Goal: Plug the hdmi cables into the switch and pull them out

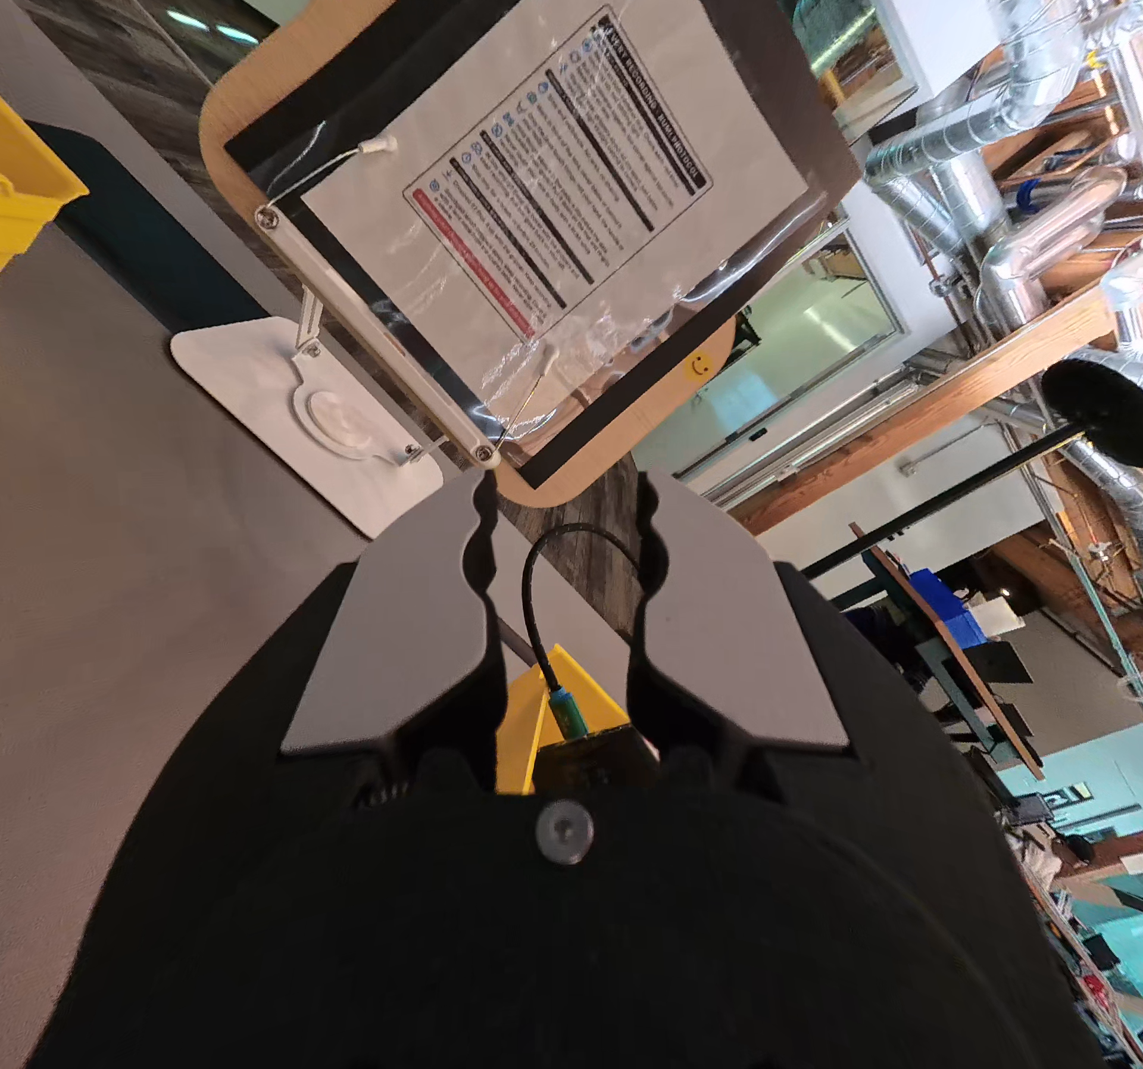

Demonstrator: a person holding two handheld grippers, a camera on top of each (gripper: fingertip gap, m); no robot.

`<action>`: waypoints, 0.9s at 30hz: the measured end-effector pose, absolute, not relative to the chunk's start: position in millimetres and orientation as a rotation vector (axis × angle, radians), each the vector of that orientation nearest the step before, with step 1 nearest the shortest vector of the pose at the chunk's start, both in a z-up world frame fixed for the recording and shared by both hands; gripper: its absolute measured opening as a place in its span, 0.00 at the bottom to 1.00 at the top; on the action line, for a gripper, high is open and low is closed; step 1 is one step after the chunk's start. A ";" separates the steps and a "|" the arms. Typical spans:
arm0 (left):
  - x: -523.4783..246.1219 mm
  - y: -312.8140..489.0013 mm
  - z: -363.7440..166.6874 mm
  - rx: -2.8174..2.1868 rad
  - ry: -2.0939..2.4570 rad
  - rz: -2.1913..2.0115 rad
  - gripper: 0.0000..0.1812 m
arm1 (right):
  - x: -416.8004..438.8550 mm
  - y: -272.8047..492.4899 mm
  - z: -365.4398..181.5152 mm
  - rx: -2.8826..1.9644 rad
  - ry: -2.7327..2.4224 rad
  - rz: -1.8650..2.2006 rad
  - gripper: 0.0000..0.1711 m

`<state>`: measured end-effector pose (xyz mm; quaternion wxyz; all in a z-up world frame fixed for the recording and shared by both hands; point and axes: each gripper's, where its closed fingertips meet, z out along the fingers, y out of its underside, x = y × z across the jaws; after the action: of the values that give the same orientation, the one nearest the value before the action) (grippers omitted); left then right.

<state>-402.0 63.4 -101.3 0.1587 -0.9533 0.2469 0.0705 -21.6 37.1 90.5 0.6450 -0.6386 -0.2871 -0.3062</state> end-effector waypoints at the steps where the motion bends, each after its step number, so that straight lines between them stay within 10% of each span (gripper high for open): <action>1: -401.5 64.5 -103.2 -2.732 0.710 0.217 0.38 | -21.6 38.1 88.0 -1.466 -0.660 -0.694 0.26; 13: -409.2 81.0 -133.1 -2.750 0.748 0.288 0.36 | -24.5 44.1 71.4 -1.537 -0.729 -0.635 0.26; 20: -407.7 76.6 -143.8 -2.759 0.876 0.288 0.11 | -27.5 45.5 65.6 -1.557 -0.758 -0.601 0.26; 27: -411.2 71.9 -113.9 -2.699 0.819 0.300 0.08 | -30.0 45.3 62.1 -1.570 -0.783 -0.577 0.26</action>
<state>-411.2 71.9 -113.9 0.1520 -0.9405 0.2852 0.1047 -30.0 45.3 62.1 0.6031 -0.6781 -0.3383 -0.2491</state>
